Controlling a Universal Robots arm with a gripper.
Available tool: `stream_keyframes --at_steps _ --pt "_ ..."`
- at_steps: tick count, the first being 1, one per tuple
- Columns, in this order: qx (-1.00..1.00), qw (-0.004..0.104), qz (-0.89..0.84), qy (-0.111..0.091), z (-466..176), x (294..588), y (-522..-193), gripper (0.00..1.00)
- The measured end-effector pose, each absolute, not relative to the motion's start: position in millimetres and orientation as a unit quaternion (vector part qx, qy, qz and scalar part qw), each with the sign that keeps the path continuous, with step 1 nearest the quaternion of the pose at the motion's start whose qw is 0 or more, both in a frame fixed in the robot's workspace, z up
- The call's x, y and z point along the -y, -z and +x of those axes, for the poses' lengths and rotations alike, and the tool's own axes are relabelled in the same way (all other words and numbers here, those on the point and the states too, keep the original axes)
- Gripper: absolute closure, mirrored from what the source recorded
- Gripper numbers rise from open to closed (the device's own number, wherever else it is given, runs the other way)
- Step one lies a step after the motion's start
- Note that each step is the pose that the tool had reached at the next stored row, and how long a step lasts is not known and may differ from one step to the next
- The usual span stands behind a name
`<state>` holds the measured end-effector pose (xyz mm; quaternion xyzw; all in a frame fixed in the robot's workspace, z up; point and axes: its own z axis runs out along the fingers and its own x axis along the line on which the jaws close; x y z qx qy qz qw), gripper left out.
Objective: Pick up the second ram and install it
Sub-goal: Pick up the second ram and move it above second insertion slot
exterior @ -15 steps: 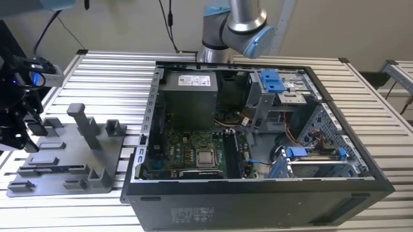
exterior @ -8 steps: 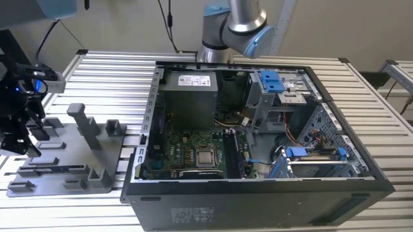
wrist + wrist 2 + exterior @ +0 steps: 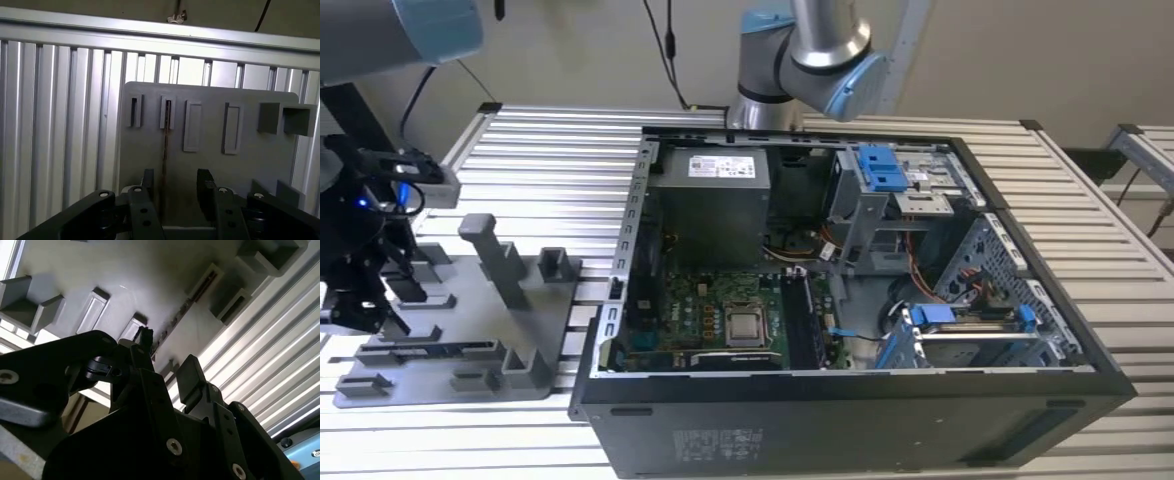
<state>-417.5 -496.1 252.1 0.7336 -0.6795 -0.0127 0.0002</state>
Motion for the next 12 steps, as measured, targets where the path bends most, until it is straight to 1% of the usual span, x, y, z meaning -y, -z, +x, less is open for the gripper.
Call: stream_keyframes --at_steps 12 --pt "0.679 -0.001 0.734 0.011 -418 499 -231 0.52"
